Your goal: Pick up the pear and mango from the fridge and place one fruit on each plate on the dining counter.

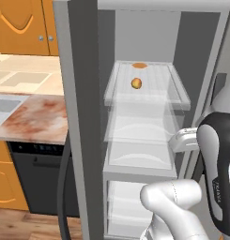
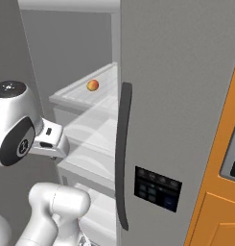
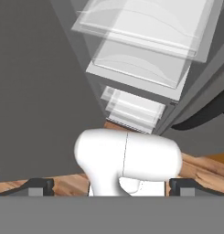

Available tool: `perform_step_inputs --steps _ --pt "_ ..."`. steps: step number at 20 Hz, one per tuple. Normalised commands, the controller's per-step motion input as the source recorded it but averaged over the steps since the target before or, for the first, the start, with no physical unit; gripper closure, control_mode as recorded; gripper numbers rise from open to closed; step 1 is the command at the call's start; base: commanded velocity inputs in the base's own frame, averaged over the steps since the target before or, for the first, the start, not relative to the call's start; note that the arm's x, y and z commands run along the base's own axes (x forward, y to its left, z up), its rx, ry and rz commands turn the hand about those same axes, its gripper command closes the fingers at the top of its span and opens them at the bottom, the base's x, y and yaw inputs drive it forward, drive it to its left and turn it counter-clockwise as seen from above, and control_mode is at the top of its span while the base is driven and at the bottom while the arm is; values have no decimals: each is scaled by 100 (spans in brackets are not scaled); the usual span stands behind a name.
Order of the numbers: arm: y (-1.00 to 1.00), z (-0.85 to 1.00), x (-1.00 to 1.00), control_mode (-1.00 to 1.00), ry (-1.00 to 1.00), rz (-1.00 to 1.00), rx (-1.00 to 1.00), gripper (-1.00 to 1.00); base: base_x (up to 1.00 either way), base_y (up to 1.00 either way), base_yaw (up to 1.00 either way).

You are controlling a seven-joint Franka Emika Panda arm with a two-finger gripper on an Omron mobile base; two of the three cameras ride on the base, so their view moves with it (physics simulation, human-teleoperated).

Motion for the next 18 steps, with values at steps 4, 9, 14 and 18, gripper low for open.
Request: perform_step_inputs --steps 4,9,14,18 --pt "0 17 0 -100 -10 11 -3 -100 0 0 0" --pt "4 63 0 -100 -16 18 -11 -100 0 0 0" --pt "0 96 37 -100 -26 6 -2 -100 0 0 0" --pt "-5 36 100 -100 -8 0 5 -100 0 0 0"
